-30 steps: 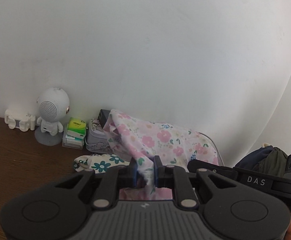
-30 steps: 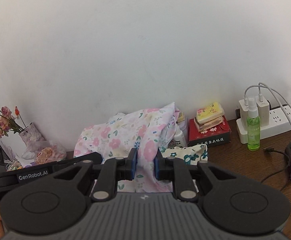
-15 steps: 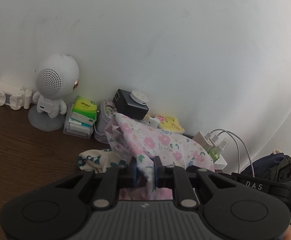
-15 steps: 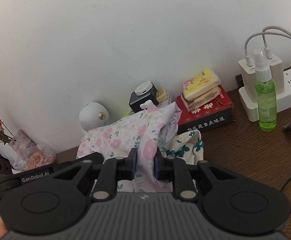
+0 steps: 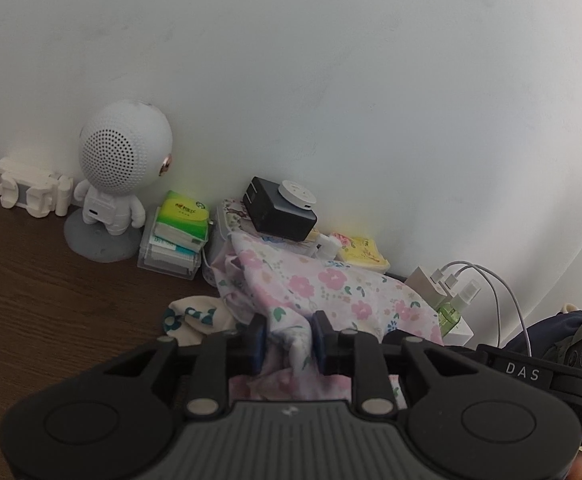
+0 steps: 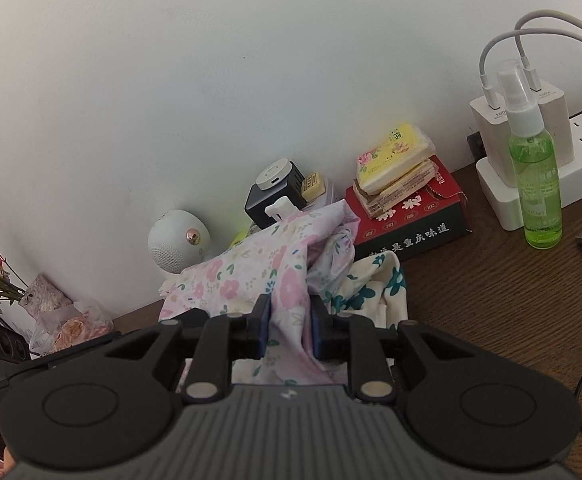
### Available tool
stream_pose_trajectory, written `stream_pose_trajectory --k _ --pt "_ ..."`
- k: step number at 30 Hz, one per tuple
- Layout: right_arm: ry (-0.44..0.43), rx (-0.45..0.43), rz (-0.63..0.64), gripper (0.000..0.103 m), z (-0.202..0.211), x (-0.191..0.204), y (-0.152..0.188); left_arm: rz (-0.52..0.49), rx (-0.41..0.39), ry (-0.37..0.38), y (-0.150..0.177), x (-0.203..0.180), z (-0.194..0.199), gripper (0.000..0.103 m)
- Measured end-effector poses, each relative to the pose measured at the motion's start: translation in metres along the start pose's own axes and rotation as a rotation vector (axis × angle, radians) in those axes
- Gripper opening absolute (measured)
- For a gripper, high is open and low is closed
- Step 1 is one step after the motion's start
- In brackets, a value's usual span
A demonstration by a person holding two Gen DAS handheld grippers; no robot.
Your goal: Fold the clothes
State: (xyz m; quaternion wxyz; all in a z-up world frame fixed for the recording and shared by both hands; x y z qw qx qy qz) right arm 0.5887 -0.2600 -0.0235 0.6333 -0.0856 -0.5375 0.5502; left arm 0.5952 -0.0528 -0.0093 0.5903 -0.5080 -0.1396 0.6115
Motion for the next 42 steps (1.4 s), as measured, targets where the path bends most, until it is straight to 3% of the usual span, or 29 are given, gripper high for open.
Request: stream_pose_trajectory --k 1,2,5,8,10,12,13,18,20,35,42 --pt "0.002 -0.009 0.007 0.033 0.002 0.001 -0.002 -0.010 -0.012 -0.013 -0.001 -0.001 0.003 0.046" --pt "0.004 -0.017 0.015 0.047 0.004 0.003 -0.003 -0.032 -0.028 -0.026 -0.003 -0.002 0.006 0.060" --pt "0.017 -0.030 0.050 0.059 0.008 0.008 -0.007 -0.100 -0.076 -0.066 -0.007 -0.008 0.013 0.078" --pt "0.038 -0.052 0.093 0.081 0.013 0.012 -0.010 -0.135 -0.114 -0.091 -0.009 -0.012 0.020 0.089" --pt "0.056 -0.079 0.139 0.084 0.018 0.015 -0.012 -0.162 -0.145 -0.110 -0.011 -0.014 0.026 0.095" --pt "0.072 -0.108 0.184 0.100 0.025 0.018 -0.012 -0.199 -0.172 -0.159 -0.011 -0.016 0.033 0.099" --pt "0.078 -0.129 0.213 0.103 0.030 0.020 -0.011 -0.225 -0.188 -0.184 -0.009 -0.016 0.037 0.100" --pt "0.083 -0.196 0.320 0.103 0.056 0.031 0.001 -0.372 -0.255 -0.276 0.010 -0.023 0.066 0.103" --pt "0.097 -0.202 0.347 0.103 0.068 0.035 0.012 -0.388 -0.260 -0.295 0.023 -0.023 0.081 0.103" --pt "0.194 -0.126 0.472 0.103 0.184 0.086 0.133 -0.365 -0.184 -0.299 0.135 -0.048 0.218 0.103" --pt "0.244 -0.120 0.493 0.103 0.247 0.106 0.183 -0.332 -0.213 -0.300 0.190 -0.058 0.300 0.103"
Point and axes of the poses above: each gripper's, at about its wrist camera, not at the fingertips, and z roughly against the way its jaws point, x to its left, y to its underside, the point moved 7 cm from there along -z, roughly the way its jaws point, and after that the axes turned 3 degrees about -x, right-handed, at the moved point
